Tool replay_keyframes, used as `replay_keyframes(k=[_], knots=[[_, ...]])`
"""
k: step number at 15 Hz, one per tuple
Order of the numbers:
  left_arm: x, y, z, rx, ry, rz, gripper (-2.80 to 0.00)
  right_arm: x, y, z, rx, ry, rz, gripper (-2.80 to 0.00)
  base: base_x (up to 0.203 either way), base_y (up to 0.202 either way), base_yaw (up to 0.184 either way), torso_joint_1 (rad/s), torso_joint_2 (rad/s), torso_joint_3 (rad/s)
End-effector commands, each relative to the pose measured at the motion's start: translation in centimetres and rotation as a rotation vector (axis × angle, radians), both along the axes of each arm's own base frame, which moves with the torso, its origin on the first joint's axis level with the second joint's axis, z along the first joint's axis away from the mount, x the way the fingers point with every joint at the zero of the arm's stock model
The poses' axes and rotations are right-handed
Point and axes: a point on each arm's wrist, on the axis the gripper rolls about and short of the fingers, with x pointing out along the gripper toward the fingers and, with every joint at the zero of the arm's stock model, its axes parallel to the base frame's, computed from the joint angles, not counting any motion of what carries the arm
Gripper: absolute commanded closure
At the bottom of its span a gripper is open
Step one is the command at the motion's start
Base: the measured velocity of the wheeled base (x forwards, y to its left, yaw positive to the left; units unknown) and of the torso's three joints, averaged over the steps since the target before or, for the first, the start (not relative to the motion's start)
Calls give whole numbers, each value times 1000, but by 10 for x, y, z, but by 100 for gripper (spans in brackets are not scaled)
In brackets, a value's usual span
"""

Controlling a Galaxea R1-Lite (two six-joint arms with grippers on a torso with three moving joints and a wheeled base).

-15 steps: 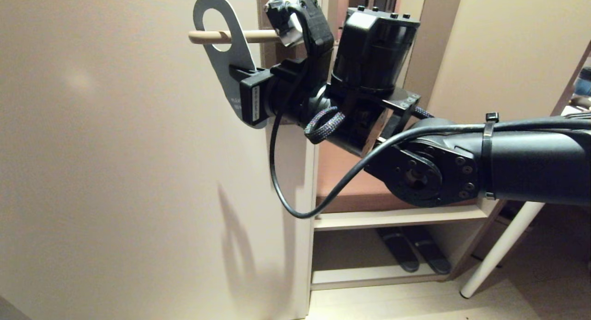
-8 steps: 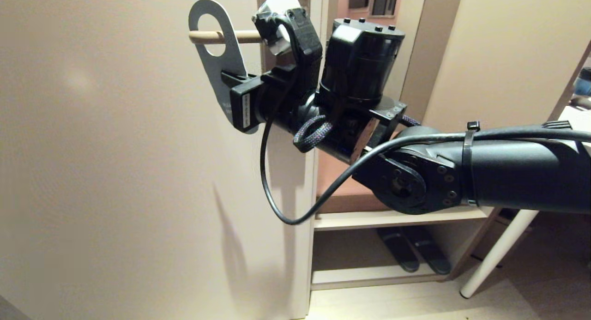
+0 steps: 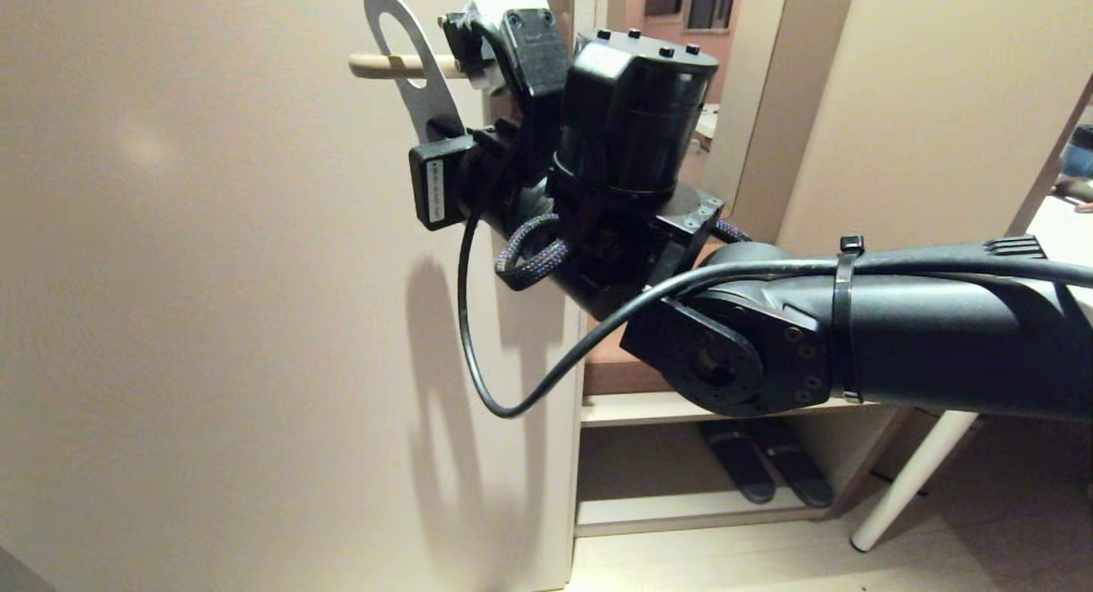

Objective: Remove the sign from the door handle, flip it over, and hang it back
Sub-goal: Take down the sign

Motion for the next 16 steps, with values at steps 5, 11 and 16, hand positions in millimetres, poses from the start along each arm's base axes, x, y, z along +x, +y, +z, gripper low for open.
replay_keyframes(k=[5, 11, 16], knots=[[0, 0, 0, 0, 1, 1, 0, -19, 13, 2, 19, 8, -13, 0, 0, 0, 0, 0, 0, 0], [0, 0, 0, 0, -1, 1, 0, -20, 29, 1, 43, -9, 9, 0, 0, 0, 0, 0, 0, 0], [0, 0, 0, 1, 1, 0, 0, -19, 41, -2, 77, -31, 21, 0, 0, 0, 0, 0, 0, 0]])
